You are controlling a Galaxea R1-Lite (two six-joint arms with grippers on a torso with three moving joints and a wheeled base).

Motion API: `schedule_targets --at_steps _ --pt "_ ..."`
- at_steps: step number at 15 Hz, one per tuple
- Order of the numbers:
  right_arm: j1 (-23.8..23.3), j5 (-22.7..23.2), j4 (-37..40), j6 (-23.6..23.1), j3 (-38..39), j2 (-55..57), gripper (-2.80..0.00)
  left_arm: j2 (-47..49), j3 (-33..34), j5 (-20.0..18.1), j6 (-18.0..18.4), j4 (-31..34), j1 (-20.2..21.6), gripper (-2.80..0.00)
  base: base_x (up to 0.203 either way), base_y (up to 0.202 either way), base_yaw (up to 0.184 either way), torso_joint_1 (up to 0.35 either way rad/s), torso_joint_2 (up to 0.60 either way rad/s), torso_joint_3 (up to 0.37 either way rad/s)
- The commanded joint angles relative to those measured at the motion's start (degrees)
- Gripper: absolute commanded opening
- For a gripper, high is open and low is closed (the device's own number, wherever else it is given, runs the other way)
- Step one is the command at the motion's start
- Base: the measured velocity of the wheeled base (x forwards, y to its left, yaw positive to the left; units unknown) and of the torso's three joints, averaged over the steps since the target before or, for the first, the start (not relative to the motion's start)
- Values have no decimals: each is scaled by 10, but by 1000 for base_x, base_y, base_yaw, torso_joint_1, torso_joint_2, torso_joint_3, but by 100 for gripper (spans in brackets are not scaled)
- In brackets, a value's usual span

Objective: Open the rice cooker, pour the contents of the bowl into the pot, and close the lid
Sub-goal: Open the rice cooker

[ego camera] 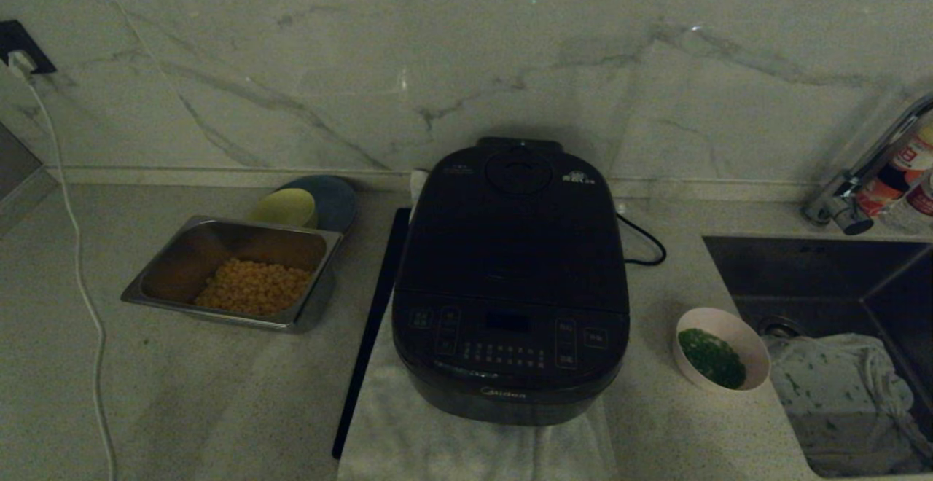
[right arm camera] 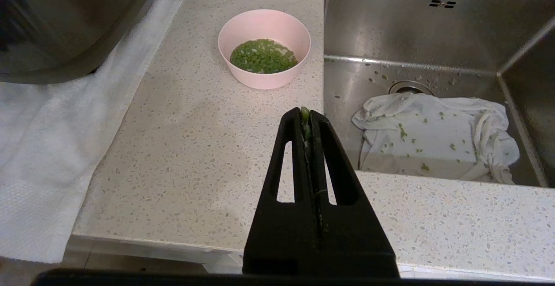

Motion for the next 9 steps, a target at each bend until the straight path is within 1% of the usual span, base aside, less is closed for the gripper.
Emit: schedule_targets --at_steps 1,3,4,7,9 --pt "0 0 0 0 0 0 -280 24 -56 -3 1 4 0 -280 0 0 0 0 0 0" --pt "0 0 0 0 0 0 -280 107 -123 -16 -9 7 0 -280 0 0 0 0 0 0" --pt "0 0 0 0 0 0 -280 162 -163 -26 -24 5 -1 -280 0 0 0 0 0 0" --pt "0 0 0 0 0 0 -280 347 -285 -82 -70 -6 -1 -280 0 0 0 0 0 0" --pt "0 0 0 0 0 0 -280 472 -401 -125 -102 -7 -5 -280 0 0 0 0 0 0"
